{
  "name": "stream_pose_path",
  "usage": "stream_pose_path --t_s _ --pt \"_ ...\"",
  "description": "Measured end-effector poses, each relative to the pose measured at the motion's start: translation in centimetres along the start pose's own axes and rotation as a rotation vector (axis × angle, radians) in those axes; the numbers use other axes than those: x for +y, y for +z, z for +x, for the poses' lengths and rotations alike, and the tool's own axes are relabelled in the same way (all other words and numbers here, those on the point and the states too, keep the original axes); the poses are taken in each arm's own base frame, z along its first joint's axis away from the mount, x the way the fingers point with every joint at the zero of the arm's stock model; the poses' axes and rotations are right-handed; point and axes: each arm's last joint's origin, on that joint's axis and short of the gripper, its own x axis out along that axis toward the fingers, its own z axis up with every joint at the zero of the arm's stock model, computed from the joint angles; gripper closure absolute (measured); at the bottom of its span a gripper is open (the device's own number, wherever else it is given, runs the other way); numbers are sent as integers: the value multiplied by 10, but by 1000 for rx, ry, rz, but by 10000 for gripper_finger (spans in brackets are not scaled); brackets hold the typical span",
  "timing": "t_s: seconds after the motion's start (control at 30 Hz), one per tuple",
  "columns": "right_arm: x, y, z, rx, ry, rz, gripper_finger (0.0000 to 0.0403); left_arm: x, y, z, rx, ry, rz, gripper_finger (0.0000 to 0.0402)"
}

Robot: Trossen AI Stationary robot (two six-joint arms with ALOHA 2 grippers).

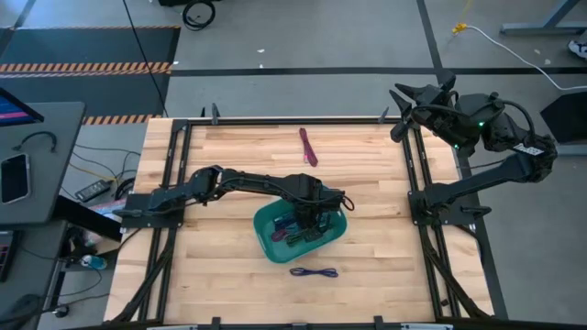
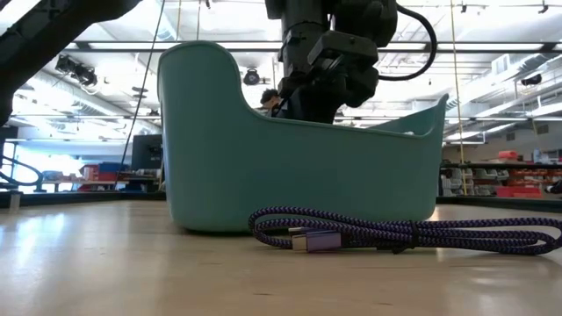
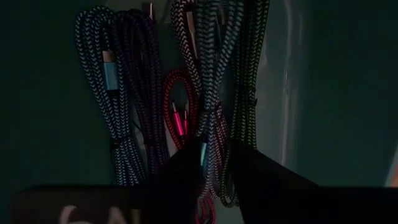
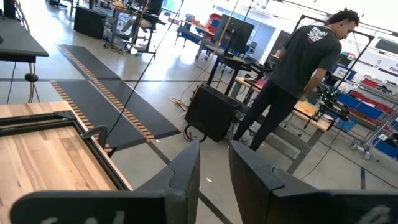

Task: Pick and place USB-C Cables
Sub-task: Put the blue charger cable into the blue bin, then put the pink charger cable into the blue bin

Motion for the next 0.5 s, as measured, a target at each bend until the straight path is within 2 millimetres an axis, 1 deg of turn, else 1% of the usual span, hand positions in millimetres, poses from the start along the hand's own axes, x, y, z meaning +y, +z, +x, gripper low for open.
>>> stream_pose_path --t_s 0.13,0.23,0.4,0.5 --pt "0 0 0 1 1 -1 312 0 0 0 -1 0 -10 277" --pt "0 0 0 2 1 -3 312 0 0 0 -1 0 -14 260" --pt "0 0 0 3 1 4 312 3 1 -2 -3 -7 -11 254" --pt "0 0 0 3 2 4 312 5 1 -16 19 -2 7 253"
